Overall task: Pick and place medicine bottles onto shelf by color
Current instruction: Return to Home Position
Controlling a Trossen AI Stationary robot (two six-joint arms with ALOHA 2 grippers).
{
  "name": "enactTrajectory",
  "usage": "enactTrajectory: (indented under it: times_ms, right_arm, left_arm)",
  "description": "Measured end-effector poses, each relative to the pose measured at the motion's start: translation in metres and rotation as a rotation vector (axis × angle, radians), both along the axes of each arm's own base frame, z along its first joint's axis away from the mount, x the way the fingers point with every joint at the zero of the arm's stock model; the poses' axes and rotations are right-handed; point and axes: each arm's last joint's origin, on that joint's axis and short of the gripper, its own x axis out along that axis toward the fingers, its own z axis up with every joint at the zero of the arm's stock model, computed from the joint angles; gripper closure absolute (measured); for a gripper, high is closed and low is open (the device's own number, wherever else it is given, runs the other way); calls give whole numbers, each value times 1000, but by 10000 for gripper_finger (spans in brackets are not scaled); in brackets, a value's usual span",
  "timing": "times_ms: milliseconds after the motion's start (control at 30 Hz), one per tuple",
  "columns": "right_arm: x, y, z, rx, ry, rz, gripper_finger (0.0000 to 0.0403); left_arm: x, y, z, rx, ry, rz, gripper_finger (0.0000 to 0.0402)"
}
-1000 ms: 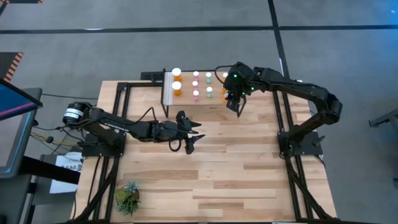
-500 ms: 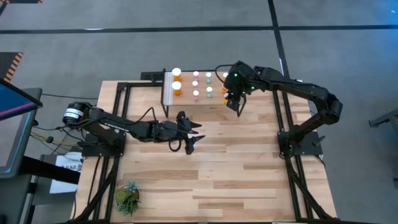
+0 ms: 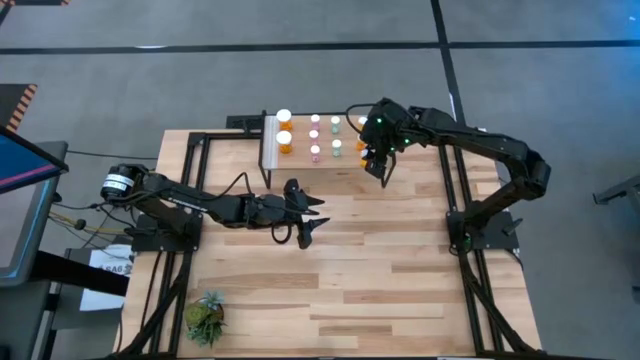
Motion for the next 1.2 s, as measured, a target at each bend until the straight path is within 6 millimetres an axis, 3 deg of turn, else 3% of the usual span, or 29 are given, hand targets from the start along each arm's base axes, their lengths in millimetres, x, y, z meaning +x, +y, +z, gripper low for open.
enactTrajectory:
  times_ms: [333, 567, 700, 833, 1033, 1200]
  right_arm:
    - [-13, 5, 35, -9, -13, -3, 198]
    - [-59, 37, 53, -35, -219, 45, 200]
    - [-94, 60, 40, -66, -388, 31, 201]
    - [-125, 87, 4, -47, -472, 62, 200]
    - [-142, 112, -47, -56, -713, 176, 203]
    - [-151, 122, -57, -99, -856, 248, 204]
  left_arm:
    - [0, 0, -1, 2, 11, 3, 168]
    - [-1, 0, -2, 11, 20, 1, 168]
    - [0, 0, -1, 11, 14, 1, 168]
    - [0, 1, 0, 21, 1, 35, 168]
    - [1, 1, 5, 65, -43, 34, 168]
    - [5, -1, 19, 86, -182, -62, 168]
